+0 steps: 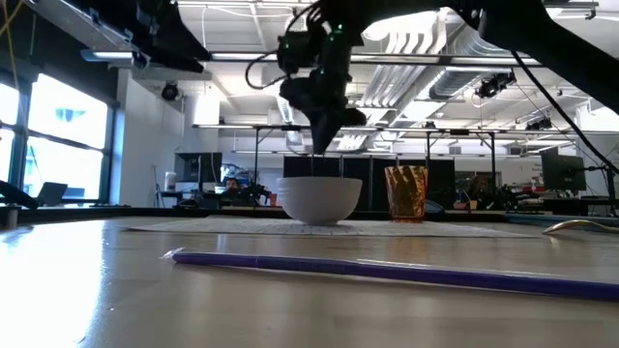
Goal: Pick & Place Utensil
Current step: Put the blue fork into the white bowl, then put the green spoon into the white bowl
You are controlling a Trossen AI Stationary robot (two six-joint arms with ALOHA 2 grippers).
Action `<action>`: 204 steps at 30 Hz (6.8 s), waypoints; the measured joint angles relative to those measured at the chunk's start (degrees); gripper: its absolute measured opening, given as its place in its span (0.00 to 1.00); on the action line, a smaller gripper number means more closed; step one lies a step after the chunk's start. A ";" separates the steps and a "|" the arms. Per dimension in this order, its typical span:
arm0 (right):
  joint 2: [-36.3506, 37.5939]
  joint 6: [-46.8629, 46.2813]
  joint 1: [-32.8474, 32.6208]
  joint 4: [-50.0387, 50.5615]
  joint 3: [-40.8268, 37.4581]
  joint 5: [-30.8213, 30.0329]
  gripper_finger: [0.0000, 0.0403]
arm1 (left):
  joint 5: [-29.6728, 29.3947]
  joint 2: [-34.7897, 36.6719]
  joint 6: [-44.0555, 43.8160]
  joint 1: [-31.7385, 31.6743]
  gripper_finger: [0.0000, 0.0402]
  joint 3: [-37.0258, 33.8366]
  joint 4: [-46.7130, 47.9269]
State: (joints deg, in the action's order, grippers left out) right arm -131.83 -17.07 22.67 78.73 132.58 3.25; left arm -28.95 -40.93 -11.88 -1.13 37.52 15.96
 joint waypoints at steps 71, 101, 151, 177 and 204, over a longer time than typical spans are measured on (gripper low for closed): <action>19.67 -10.61 -19.22 8.49 -20.99 -15.46 0.42 | 3.13 0.17 -3.11 0.00 0.55 0.00 8.00; 44.46 -46.72 -25.42 -6.88 -88.11 -8.35 0.41 | 5.93 0.17 -5.37 0.02 0.55 -1.29 6.62; 37.62 -36.10 -24.13 -18.93 -89.44 -16.17 0.07 | 5.41 0.17 -4.92 0.02 0.55 -1.31 5.87; 42.30 -23.10 -23.41 -22.46 -54.11 -17.77 0.02 | 7.13 0.17 0.23 0.02 0.55 -3.48 -0.02; 9.21 -3.42 1.83 -29.82 -22.98 10.65 0.03 | 7.50 0.17 0.24 0.00 0.55 -3.48 -0.81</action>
State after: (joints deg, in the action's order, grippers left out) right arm -122.62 -20.49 24.50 48.92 109.60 13.90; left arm -21.45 -40.75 -11.64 -1.13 34.04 15.16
